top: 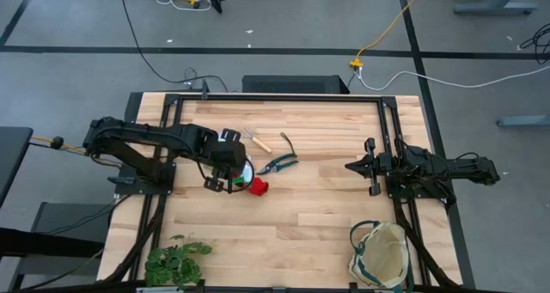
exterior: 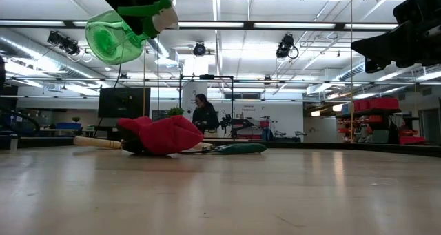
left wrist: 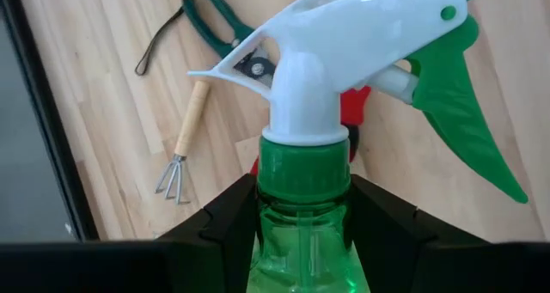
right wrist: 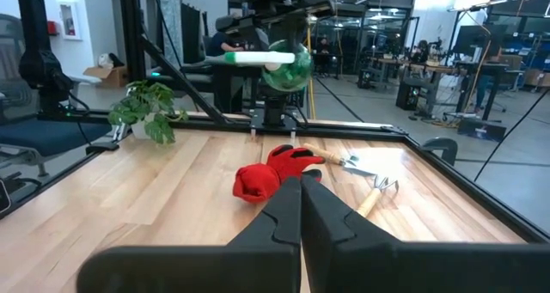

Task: Pick & Place Garden tools in Gardening bag
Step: Put the green spray into the gardening bag

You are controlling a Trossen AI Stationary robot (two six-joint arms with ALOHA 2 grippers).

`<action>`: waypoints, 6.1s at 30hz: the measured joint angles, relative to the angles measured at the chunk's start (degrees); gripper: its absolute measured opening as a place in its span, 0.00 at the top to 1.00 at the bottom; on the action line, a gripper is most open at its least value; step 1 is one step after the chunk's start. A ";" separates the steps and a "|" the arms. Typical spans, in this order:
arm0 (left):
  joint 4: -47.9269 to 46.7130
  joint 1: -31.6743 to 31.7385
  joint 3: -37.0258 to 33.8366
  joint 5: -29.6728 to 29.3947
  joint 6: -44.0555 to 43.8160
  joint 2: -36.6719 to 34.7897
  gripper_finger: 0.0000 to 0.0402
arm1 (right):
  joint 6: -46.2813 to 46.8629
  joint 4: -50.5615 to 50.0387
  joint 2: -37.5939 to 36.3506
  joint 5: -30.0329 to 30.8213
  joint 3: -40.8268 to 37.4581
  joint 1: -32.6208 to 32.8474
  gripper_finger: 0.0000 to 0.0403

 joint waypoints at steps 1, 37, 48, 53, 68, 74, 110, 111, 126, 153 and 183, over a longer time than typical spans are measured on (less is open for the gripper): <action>0.34 0.39 0.00 -0.01 -0.03 0.02 0.58 | -0.01 -0.02 0.00 0.00 -0.01 0.00 1.00; 9.55 8.94 0.11 3.49 -7.48 3.36 0.58 | -0.01 0.01 0.00 -0.01 0.00 0.02 1.00; 10.85 15.63 0.12 3.68 -6.65 3.41 0.58 | -0.02 0.00 0.00 -0.02 0.00 0.02 1.00; 10.77 17.81 0.15 3.69 -5.73 3.41 0.58 | -0.01 0.00 0.00 -0.02 -0.01 0.02 1.00; 10.45 19.27 0.15 3.90 -6.57 3.39 0.58 | -0.01 0.00 0.00 -0.02 0.00 0.00 1.00; 10.48 19.20 0.15 4.79 -7.14 3.39 0.58 | -0.01 -0.01 0.00 -0.01 0.00 0.01 1.00; 10.91 13.02 0.17 11.69 -8.22 3.34 0.58 | -0.01 -0.02 0.00 -0.01 -0.01 0.01 1.00; 10.92 13.02 0.17 11.67 -8.48 3.34 0.58 | -0.02 0.00 0.00 0.00 0.00 0.02 1.00; 12.53 13.02 0.17 11.64 -10.53 3.34 0.58 | 9.75 0.79 0.00 -0.94 0.00 0.01 1.00; 12.52 13.02 0.17 11.62 -11.28 3.34 0.58 | 9.41 9.19 4.29 5.77 8.69 0.01 1.00; 12.55 13.02 0.17 11.39 -10.98 3.34 0.58 | 11.44 8.00 34.62 6.60 35.15 0.02 1.00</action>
